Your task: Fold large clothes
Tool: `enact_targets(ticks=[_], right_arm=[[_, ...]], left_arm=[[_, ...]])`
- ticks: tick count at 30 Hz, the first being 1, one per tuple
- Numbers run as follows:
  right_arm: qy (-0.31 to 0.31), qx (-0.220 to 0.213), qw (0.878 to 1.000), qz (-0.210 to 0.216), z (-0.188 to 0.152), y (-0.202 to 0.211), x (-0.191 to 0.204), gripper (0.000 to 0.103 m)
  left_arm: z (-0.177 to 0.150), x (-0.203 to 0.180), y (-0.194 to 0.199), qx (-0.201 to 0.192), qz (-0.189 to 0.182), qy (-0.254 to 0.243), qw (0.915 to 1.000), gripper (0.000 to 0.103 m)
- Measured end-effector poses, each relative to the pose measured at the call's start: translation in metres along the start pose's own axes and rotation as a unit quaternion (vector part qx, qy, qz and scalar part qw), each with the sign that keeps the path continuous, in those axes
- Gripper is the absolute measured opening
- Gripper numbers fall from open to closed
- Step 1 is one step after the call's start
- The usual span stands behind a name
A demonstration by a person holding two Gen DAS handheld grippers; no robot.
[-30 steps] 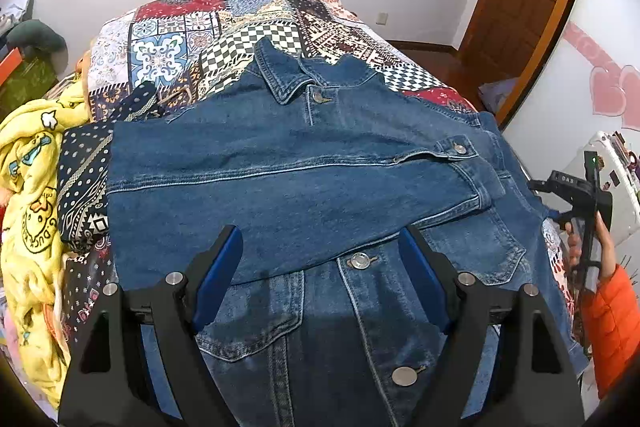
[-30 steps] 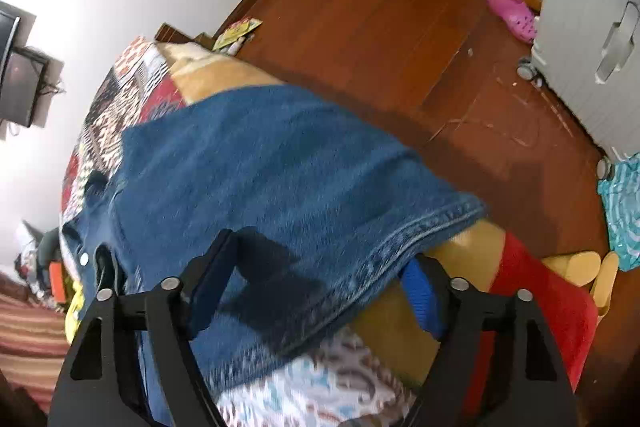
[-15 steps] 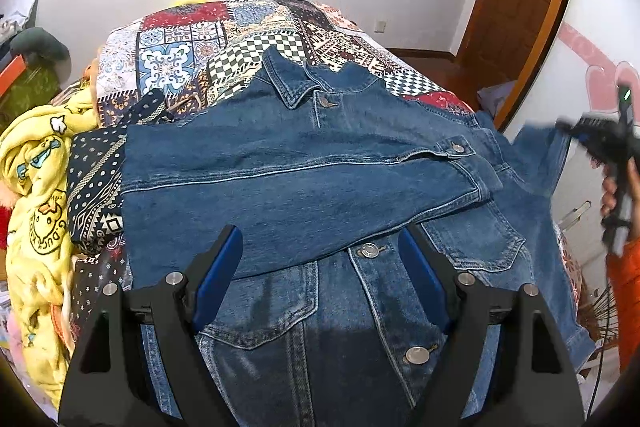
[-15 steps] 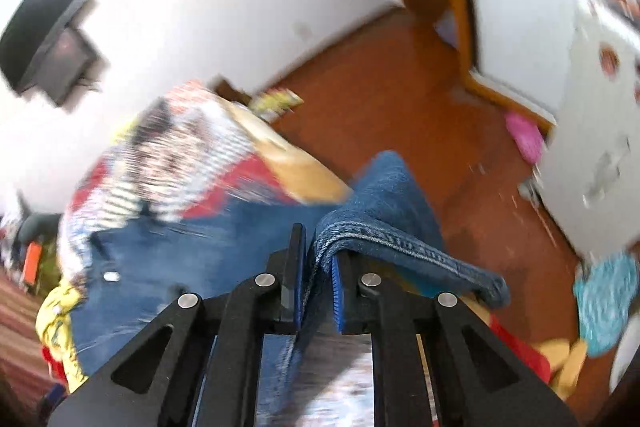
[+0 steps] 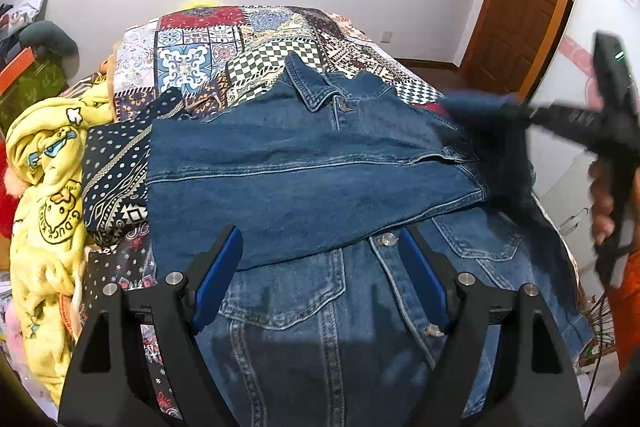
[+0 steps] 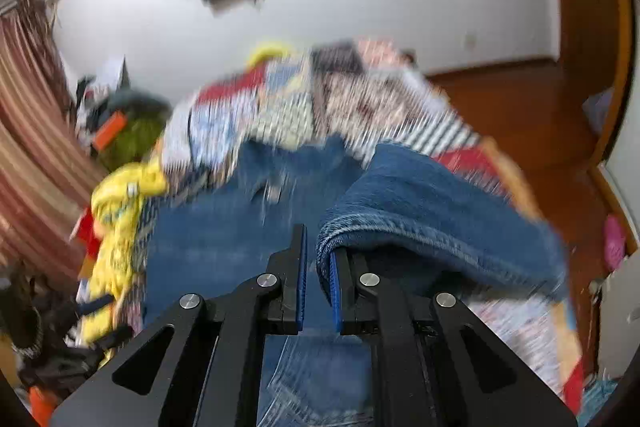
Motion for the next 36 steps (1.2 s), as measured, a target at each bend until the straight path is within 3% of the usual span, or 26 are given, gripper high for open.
enact_targets(ticks=[7, 14, 19, 22, 26, 31, 36], right_arm=[[-0.008, 0.115, 0.993, 0.015, -0.052, -0.040, 0.007, 0.009], [-0.019, 0.152, 0.988, 0.027, -0.063, -0.022, -0.002, 0.011], [-0.018, 0.116, 0.993, 0.011, -0.055, 0.009, -0.023, 0.031], [-0.024, 0.069, 0.997, -0.026, -0.048, 0.039, -0.047, 0.044], [-0.039, 0.023, 0.996, -0.081, -0.039, 0.071, -0.082, 0.055], [-0.046, -0.009, 0.988, -0.148, -0.036, 0.095, -0.117, 0.063], [-0.075, -0.011, 0.981, -0.176, -0.042, 0.100, -0.143, 0.064]], left_arm=[[-0.002, -0.011, -0.001, 0.008, -0.004, -0.025, 0.9996, 0.080], [0.021, -0.059, -0.009, 0.002, -0.035, -0.079, 0.9962, 0.080], [0.047, -0.103, -0.021, -0.006, -0.063, -0.124, 0.9903, 0.080], [0.063, -0.138, -0.037, -0.005, -0.080, -0.161, 0.9837, 0.080], [0.076, -0.181, -0.062, 0.004, -0.094, -0.207, 0.9737, 0.080], [0.076, -0.236, -0.104, 0.034, -0.121, -0.262, 0.9567, 0.080], [0.061, -0.280, -0.152, 0.075, -0.130, -0.303, 0.9411, 0.079]])
Point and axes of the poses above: each gripper's, at about its wrist camera, not at the fingertips, and y roughly against the way its jaws point, x to its left, z to its top, the point moved 2 cm from there along -y, roughly the way its jaws point, and after that the axes turned 9 degrees about -x, right-handed, at the moved point
